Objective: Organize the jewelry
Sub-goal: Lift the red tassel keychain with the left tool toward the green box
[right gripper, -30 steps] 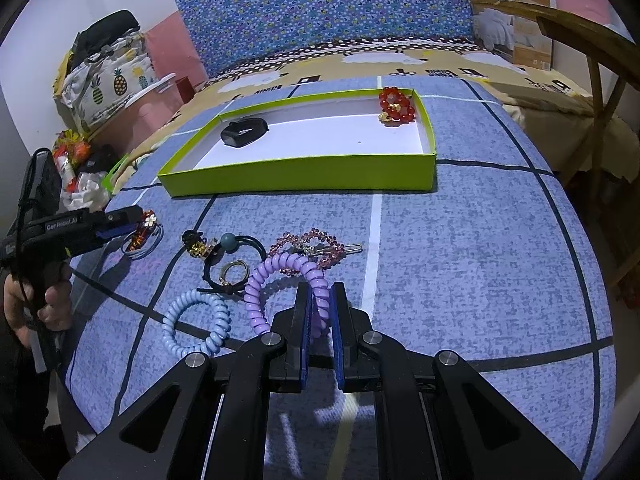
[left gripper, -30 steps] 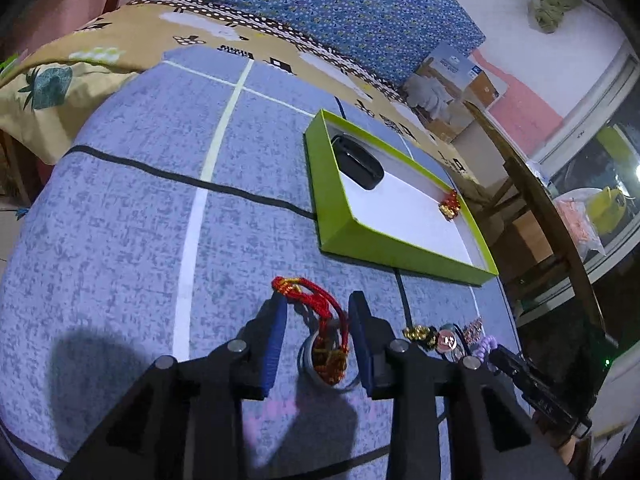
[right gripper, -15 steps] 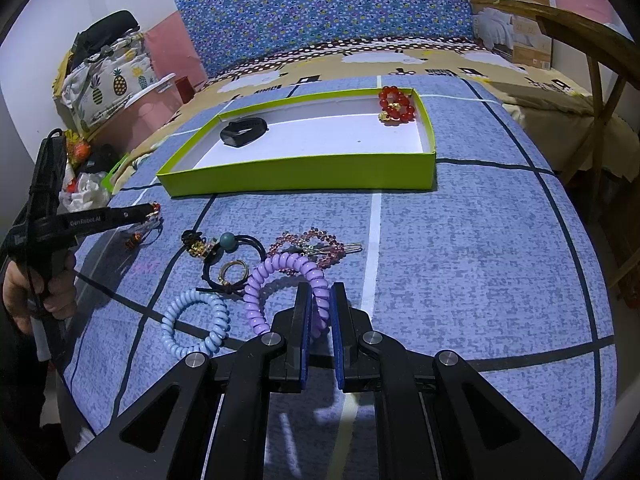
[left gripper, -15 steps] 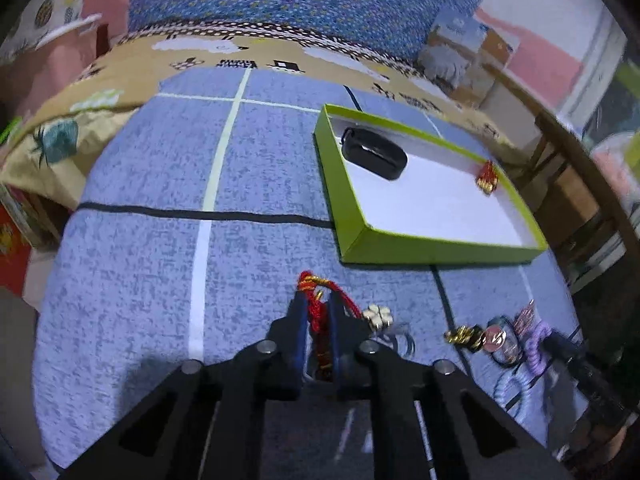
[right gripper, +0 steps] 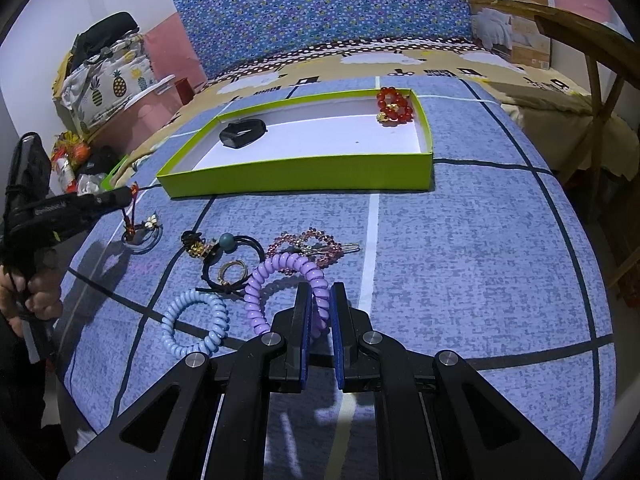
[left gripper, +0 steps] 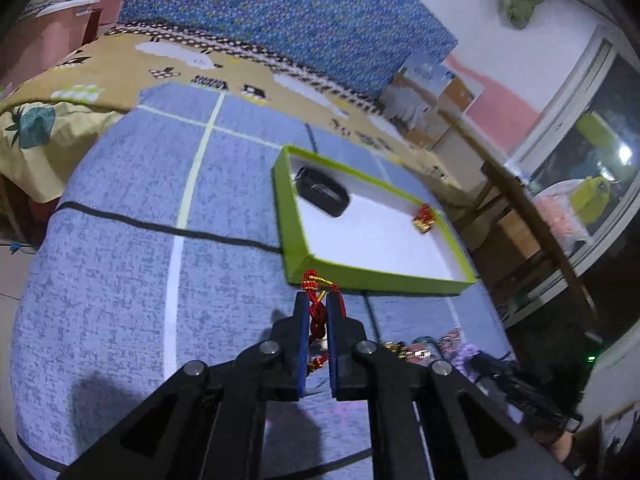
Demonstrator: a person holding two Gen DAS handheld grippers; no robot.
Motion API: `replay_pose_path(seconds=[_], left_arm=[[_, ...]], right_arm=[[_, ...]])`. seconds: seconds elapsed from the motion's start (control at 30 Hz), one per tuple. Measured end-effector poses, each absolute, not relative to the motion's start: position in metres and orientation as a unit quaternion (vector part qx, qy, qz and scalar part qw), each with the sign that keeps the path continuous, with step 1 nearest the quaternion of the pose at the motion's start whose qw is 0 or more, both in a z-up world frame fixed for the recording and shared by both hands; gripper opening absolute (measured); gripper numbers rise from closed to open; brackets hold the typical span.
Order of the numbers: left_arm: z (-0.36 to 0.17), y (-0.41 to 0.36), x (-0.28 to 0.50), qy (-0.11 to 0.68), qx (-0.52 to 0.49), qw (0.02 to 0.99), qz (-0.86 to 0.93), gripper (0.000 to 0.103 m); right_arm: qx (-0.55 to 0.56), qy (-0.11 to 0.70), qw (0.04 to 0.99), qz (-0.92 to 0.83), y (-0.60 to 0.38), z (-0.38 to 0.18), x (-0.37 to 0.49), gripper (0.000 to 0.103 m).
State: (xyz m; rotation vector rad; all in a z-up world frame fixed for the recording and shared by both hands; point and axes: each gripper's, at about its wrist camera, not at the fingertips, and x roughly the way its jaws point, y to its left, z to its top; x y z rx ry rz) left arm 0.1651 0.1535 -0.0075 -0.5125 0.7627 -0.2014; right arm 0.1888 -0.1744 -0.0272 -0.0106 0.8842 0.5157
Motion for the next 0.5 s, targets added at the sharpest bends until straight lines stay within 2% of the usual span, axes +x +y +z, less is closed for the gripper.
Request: replay_pose_path(seconds=[0.27, 0.5], left_arm=[[0.009, 0.147, 0.158, 0.348, -0.241, 0.9, -0.107, 0.008], [0.028, 0.123, 0.156, 0.338, -0.189, 0.917, -0.1, 0.008]], right_arm=[[-0.004, 0.418, 0.875, 0.246, -0.176, -0.023, 0.187, 0.009], [-0.007, 0.401, 0.882, 0.25, -0.174, -0.009, 0.189, 0.009]])
